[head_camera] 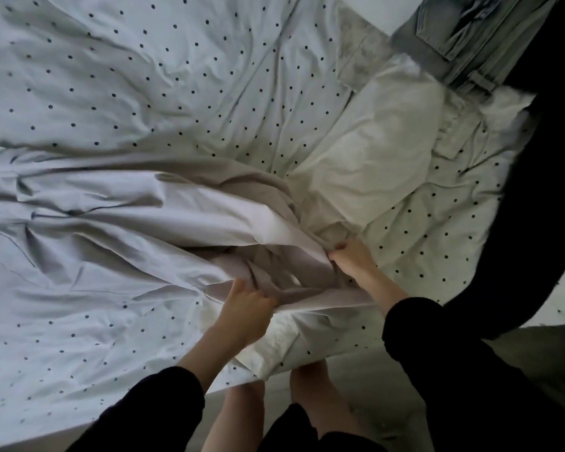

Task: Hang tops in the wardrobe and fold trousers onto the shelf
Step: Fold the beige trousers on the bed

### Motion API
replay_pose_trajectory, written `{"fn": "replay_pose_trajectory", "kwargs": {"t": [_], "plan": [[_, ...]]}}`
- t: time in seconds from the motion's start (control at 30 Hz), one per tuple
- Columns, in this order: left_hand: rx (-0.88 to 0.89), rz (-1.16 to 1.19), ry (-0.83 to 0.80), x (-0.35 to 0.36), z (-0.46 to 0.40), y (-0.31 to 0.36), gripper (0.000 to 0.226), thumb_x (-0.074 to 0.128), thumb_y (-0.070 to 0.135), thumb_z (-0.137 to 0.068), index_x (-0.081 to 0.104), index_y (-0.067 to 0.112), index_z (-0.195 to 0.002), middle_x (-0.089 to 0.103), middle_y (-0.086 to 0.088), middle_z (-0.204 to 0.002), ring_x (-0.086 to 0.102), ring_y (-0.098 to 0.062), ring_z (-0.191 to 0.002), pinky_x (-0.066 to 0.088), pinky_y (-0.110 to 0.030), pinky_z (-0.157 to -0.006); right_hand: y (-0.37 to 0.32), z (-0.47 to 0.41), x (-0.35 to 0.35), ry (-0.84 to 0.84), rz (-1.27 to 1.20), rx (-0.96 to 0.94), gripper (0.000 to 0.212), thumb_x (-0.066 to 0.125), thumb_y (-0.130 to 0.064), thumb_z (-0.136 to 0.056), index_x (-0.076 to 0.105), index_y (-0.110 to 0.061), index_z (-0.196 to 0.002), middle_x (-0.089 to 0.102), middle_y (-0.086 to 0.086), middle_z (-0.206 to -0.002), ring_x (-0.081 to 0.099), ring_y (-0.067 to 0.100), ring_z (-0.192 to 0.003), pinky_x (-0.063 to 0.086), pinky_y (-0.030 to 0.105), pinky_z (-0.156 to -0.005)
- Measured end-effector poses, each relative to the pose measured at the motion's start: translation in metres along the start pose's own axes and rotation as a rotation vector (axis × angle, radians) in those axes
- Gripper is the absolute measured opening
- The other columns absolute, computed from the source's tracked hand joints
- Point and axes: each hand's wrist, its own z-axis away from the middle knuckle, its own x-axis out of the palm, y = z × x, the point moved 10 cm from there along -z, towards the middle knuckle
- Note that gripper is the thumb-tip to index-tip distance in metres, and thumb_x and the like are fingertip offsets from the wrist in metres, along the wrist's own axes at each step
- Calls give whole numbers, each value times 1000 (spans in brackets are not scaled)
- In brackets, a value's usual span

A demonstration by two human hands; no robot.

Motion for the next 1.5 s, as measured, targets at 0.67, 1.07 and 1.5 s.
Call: {"fn": "replay_pose_trajectory", "kwargs": {"t": [0.67, 1.07, 1.5], "plan": [[32, 57, 33, -35, -38, 23, 30, 41, 31, -97, 48, 23, -124, 57, 2, -122, 47, -23, -119, 23, -38, -100, 1, -7, -108, 134, 70, 35, 42, 56, -35, -87, 47, -14, -122, 57, 11, -125, 54, 30, -111, 43, 41, -97], [100, 214, 269, -54, -51, 26, 13, 58, 28, -86, 69, 23, -82, 67, 8, -76, 64, -19, -69, 38, -35, -77, -81, -29, -119, 327, 254, -256, 38, 48, -35, -93, 56, -19, -126, 47, 7, -135, 45, 29, -124, 35, 45, -103], [-54, 118, -51, -57, -65, -35, 36, 47, 41, -93, 50, 30, -127, 53, 4, -130, 49, -18, -117, 25, -39, -101, 14, 48, -42, -378, 789, -252, 50, 64, -47, -84, 50, -18, -121, 57, 2, -108, 55, 17, -94, 44, 31, -79]]}}
